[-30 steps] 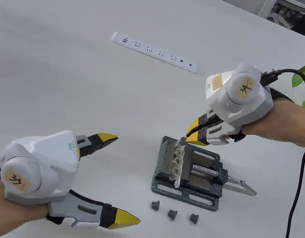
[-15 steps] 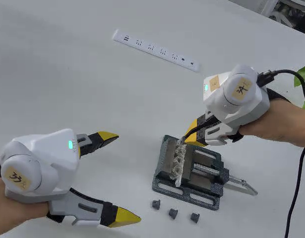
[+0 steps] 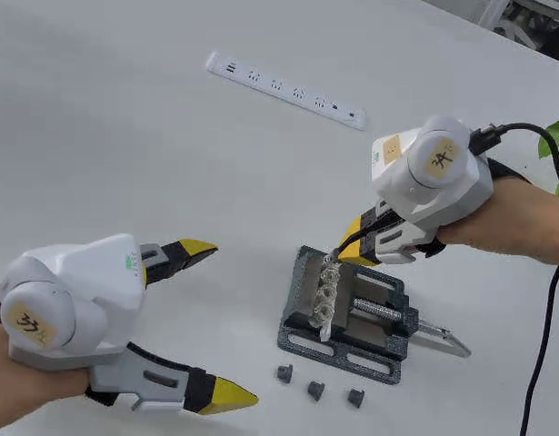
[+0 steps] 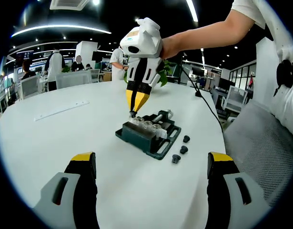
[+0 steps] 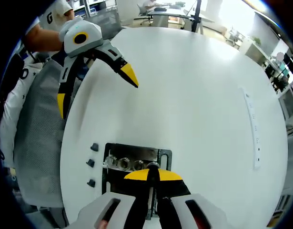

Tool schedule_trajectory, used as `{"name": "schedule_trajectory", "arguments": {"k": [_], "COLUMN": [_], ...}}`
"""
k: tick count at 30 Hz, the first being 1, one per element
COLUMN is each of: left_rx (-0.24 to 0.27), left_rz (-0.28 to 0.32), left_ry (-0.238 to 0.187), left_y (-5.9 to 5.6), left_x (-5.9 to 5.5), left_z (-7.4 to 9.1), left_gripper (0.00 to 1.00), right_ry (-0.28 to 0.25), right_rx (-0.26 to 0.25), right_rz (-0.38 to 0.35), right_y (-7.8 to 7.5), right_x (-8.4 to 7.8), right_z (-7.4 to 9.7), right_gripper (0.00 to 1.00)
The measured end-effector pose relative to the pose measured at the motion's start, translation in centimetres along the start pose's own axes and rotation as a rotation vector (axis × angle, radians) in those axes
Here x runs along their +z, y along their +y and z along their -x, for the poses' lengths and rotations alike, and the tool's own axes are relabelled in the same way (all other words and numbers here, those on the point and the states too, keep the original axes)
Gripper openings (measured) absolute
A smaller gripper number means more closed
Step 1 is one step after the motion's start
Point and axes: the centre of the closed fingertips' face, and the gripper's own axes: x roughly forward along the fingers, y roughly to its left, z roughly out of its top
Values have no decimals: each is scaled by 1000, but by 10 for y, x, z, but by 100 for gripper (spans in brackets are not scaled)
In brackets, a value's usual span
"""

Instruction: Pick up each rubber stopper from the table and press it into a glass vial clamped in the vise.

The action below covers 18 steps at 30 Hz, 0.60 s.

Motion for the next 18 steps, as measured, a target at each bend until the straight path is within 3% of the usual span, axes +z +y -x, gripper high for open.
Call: {"name": "schedule_trajectory", "arguments": {"k": [9,18], "left_rx": [0,-3], "left_rz": [-1,-5], "left_ry": [-6,-8], "left_y": [1,2], "left_x": [2,3], "left_z": [0,-1], "left_gripper": [97,97], "right_ry": [44,56], "right_rx": [6,22], "right_rz": [23,6], "right_y": [1,0], "right_x": [0,0], "right_z": [-1,-2], "right_gripper": [0,0]}}
